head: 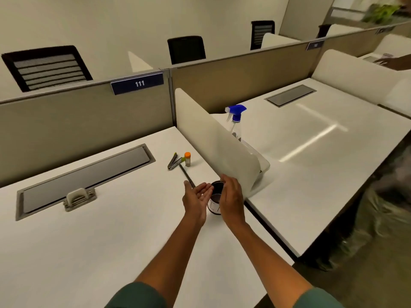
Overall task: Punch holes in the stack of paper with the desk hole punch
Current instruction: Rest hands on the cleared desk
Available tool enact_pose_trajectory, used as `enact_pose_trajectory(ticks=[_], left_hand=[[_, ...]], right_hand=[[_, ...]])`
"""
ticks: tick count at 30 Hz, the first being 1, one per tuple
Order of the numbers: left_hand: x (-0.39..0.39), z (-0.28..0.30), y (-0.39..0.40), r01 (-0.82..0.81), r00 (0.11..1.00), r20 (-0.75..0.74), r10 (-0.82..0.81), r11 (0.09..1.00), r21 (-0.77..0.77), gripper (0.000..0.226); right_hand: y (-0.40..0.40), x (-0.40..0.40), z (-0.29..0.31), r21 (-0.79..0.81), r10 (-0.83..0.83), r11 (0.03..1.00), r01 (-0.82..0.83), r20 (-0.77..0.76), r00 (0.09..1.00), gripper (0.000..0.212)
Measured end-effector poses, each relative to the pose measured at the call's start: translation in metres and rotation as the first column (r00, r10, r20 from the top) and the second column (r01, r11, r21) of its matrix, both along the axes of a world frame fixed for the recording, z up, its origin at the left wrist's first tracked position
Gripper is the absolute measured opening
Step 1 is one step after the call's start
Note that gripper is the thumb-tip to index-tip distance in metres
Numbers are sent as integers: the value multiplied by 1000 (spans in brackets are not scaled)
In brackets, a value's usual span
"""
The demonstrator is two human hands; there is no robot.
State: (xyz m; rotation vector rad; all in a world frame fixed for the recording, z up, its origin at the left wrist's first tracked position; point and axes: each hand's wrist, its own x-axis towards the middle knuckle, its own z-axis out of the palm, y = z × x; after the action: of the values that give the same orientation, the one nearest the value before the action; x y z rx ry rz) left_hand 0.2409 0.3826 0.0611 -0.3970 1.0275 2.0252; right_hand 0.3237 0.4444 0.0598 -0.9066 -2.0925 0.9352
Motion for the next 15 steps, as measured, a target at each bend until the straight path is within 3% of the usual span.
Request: enact_pose_trajectory(ticks=[4, 10, 15], left_hand=[[3, 1, 23, 37, 992, -112, -49, 994, -102, 65], [8, -1, 45, 119, 960, -222, -169, 967, -225, 68], [21, 5, 54, 235, 843, -379, -382, 895, -380, 61]], right_hand=[[17, 2, 5, -100, -39, 994, 38, -2, 999, 39], [33, 6, 8, -77, -85, 994, 82, -30, 996, 48], [41, 16, 6, -64, -87, 994, 84, -45, 995, 51]])
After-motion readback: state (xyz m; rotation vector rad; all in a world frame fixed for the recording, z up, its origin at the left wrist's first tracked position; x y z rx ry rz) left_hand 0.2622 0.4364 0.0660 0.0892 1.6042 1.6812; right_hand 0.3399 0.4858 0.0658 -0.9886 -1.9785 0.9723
